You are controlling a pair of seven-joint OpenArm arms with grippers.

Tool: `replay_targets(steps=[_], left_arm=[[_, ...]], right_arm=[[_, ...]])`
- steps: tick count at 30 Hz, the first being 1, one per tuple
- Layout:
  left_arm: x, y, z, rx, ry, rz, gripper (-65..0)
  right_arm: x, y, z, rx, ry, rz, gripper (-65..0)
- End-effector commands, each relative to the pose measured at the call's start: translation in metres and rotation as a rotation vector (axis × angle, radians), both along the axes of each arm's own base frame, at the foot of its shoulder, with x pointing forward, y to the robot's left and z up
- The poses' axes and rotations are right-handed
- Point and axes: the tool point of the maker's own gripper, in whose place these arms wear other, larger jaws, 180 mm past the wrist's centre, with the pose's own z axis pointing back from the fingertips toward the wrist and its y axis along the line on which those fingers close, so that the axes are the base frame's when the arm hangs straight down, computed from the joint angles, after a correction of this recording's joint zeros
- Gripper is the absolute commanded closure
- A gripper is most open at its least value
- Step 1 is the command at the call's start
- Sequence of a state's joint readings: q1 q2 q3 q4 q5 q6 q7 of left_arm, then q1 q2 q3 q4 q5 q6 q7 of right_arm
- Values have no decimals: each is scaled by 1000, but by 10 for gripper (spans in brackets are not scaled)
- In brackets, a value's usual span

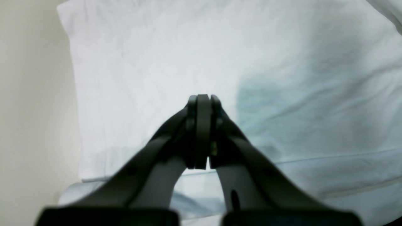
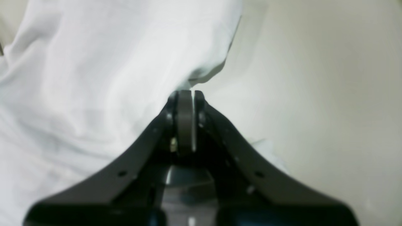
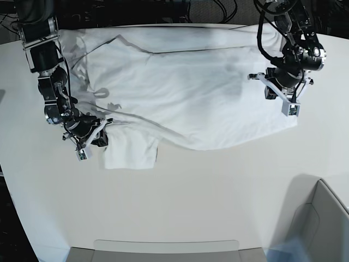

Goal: Fold the T-shirt properly
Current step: 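Grasp the shirt's hem corner with the right gripper and fold it inward, then grasp the hem edge with the left gripper beside the right gripper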

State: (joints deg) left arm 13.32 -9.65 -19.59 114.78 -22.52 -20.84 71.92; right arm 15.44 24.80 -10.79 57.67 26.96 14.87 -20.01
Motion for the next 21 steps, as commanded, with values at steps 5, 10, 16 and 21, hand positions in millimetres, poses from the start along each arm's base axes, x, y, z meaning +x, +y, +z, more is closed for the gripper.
replay_targets(steps=[5,10,16,21], left_arm=[[12,0,13,6,-60,-7,0],[53,12,31,0,-154,21,0],[112,64,5,-48,-120,113,-89],[123,97,9,-15,-130,148,-129]], right_arm=[[23,-15,38,36,-114,-57,0],[21,-12,35,40,-108,-55,0],[21,-5,34,54,-106,-50,0],[21,-7,34,50,-107,-50,0]])
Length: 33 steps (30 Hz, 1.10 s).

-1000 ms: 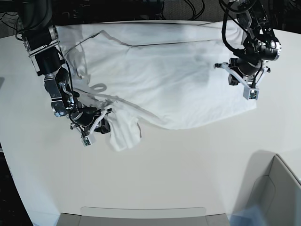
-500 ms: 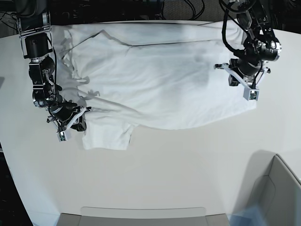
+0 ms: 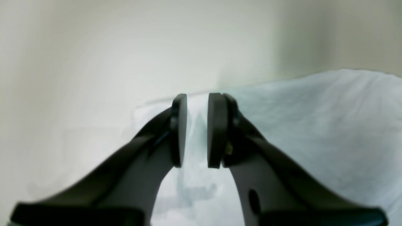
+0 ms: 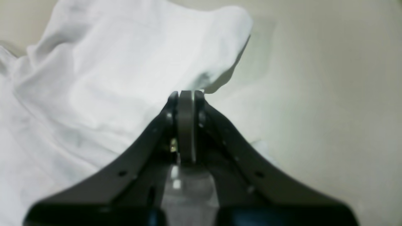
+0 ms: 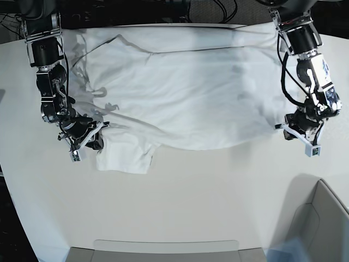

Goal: Fold the T-shirt properly
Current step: 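Grasp the hem edge with the left gripper beside the right gripper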

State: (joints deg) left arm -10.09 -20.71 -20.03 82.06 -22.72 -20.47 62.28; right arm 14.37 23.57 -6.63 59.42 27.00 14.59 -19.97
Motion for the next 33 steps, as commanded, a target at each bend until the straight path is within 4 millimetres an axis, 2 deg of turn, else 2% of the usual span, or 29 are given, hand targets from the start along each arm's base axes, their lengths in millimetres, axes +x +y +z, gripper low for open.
replay_targets(steps=[1,3,7,10,13,18,21,24,31,33], left_arm=[[11,14,19,32,-50,8,-131],[7,26,14,45,-24,18,-132],[-3,37,-12,22,42,39,-133],[-10,39,-31,-2,77,57,-134],[-15,40,-38,-11,97,60,-135],[-16,31,-34,-60,66,-68,-148],[-23,27,-46,-150,77,-62,-149],[-26,11,-65,-162,119,-102,-149],[-30,4,-80,-145,146,-145,-145],[-29,-2,-82,-143,151,-164,-119]], right_arm=[[15,-5,22,6,-67,-4,0],[15,-5,22,6,-65,-4,0],[14,-7,19,4,-59,-8,0],[12,-12,12,0,-38,-22,0],[12,-14,9,-1,-28,-28,0],[12,-14,10,0,-30,-26,0],[12,-14,10,0,-30,-26,0],[12,-14,10,0,-30,-26,0],[13,-14,10,0,-32,-26,0],[13,-13,10,1,-32,-26,0]])
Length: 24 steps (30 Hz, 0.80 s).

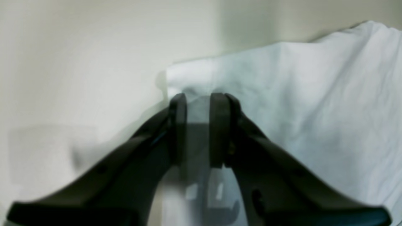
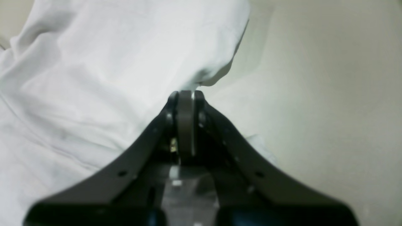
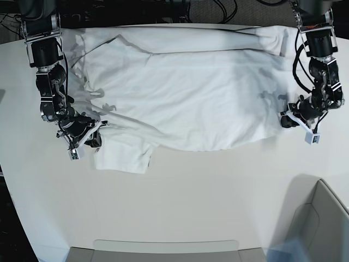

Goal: Fold the T-shirt properly
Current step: 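Grasp the hem edge with the left gripper beside the right gripper, then lift the hem with both grippers and fold it over toward the collar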

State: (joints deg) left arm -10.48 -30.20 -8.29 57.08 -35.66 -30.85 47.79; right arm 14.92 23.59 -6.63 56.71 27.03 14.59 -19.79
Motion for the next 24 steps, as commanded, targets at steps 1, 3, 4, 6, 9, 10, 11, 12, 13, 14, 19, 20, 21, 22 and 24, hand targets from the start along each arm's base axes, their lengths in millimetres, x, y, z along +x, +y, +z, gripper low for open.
replay_targets(steps=[1,3,4,6,9,10,11,12,13,14,19,20,21,22,24], left_arm=[[-8,-6,-9,24,72,-51,-89],[8,-7,3,25,35,-51,0],[14,-6,8,23,19,-45,0],[18,-3,12,11,3,-21,0],[20,10,21,1,-24,26,0],[22,15,25,-1,-39,45,0],[22,19,28,-1,-51,58,0],[24,22,34,4,-68,63,0],[27,24,43,11,-95,66,0],[31,25,53,20,-125,66,0],[22,30,77,74,-196,55,0],[22,28,81,85,-206,45,0],[18,27,81,94,-198,34,0],[15,26,81,99,-189,27,0],[13,25,81,104,-178,18,0]], right_arm=[[15,-4,21,6,-62,-3,0],[20,-2,26,9,-77,-1,0],[21,-1,28,11,-81,1,0],[24,2,34,15,-98,5,0],[30,13,55,22,-157,33,0],[30,17,62,25,-176,45,0],[31,20,66,26,-189,52,0],[31,23,72,28,-203,60,0],[31,25,77,28,-215,68,0],[29,27,78,32,-220,73,0],[21,41,90,42,-258,111,0],[19,45,93,44,-266,121,0],[15,48,94,43,-264,129,0],[13,48,94,37,-253,133,0],[12,43,100,30,-241,117,0]])
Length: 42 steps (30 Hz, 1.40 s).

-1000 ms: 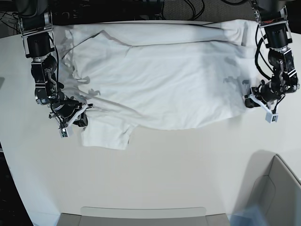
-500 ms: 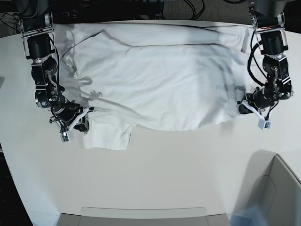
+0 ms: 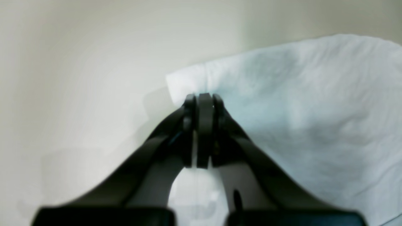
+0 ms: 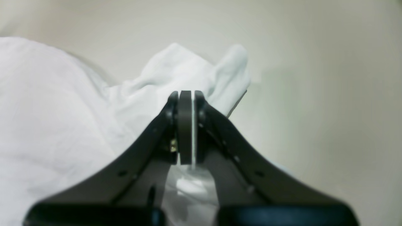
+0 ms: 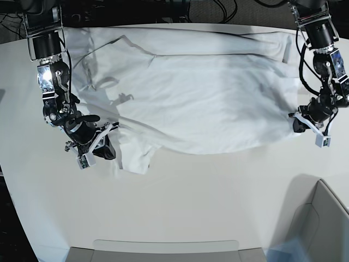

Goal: Fold the T-shirt properly
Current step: 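Lift the hem with both grippers and fold it over toward the collar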

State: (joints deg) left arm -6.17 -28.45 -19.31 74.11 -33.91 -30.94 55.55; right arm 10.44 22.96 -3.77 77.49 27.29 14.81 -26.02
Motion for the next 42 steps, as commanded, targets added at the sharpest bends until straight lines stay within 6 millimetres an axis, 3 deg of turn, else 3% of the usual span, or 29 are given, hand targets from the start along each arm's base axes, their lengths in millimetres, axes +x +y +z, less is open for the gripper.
replay_targets(steps=[1,6,9,16,21,27,33,42], left_arm=[[10,8,18,19,-56,4,0],[0,7,13,26,-38,-3,0],[-12,12,21,54,-55,4,0],[-38,22,33,89,-26,39,0],[-52,17,39,114,-6,32,0],[-70,12,40,154,17,1,0],[-90,8,34,178,54,-23,0],[-120,30,43,224,67,48,0]], right_arm=[[14,-13,30,9,-77,-29,0],[10,-17,44,7,-73,-48,0],[2,-16,47,-4,-72,-41,0],[-24,-26,44,-1,-73,-69,0],[-45,-31,51,-11,-83,-79,0],[-67,-44,68,47,-51,-112,0],[-96,-51,70,19,-39,-111,0],[-130,-72,76,69,-16,-172,0]])
